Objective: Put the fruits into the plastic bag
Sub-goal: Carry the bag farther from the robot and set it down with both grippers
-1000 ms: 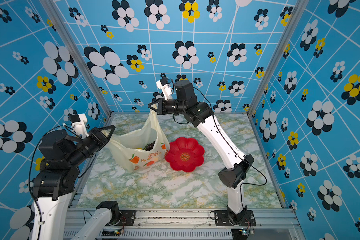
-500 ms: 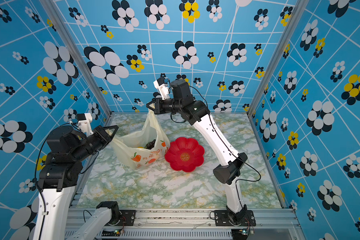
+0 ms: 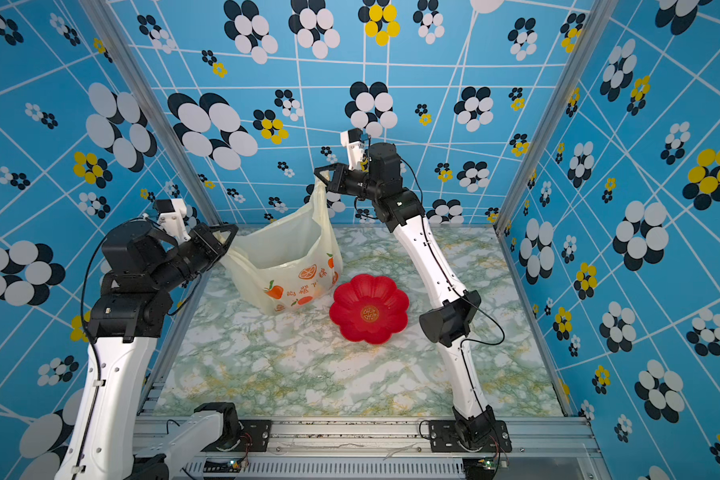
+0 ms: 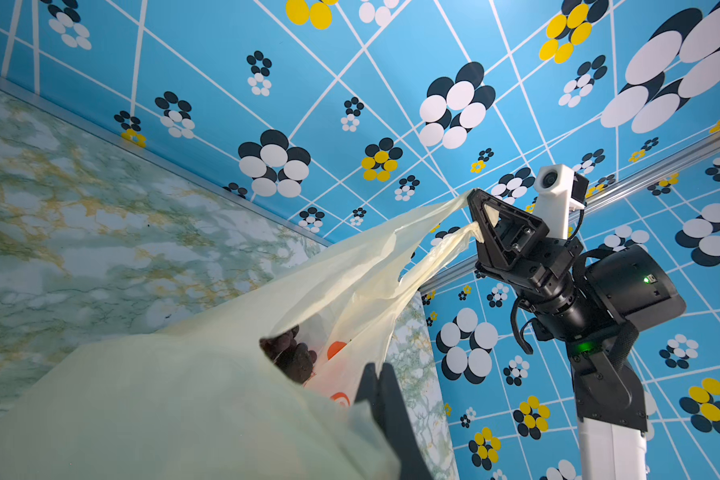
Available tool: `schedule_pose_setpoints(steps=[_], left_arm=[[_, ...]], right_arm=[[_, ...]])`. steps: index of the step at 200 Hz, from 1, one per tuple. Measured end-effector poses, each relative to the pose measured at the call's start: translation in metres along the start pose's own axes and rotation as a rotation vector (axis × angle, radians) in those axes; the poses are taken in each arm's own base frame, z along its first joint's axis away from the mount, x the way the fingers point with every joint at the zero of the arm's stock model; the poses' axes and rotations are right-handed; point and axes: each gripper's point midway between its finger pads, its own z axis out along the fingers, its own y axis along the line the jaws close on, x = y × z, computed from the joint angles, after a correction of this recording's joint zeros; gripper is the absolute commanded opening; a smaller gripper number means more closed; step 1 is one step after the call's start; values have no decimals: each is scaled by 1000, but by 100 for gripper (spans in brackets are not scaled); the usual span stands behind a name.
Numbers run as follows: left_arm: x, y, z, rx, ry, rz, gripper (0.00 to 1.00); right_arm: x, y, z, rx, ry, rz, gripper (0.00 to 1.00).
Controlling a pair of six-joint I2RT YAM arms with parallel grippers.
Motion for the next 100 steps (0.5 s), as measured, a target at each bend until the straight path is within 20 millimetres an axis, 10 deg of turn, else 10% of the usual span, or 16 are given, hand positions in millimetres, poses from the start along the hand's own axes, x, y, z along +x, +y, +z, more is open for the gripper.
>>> schedule_pose_setpoints(steps=[51, 100], left_arm=[[25, 29, 73, -34, 118, -32, 0], [67, -2, 117, 40, 252, 21, 0]], right_arm=[[-20, -82, 0, 47, -78, 98, 0], [-25, -123, -29, 100, -43, 164, 0]])
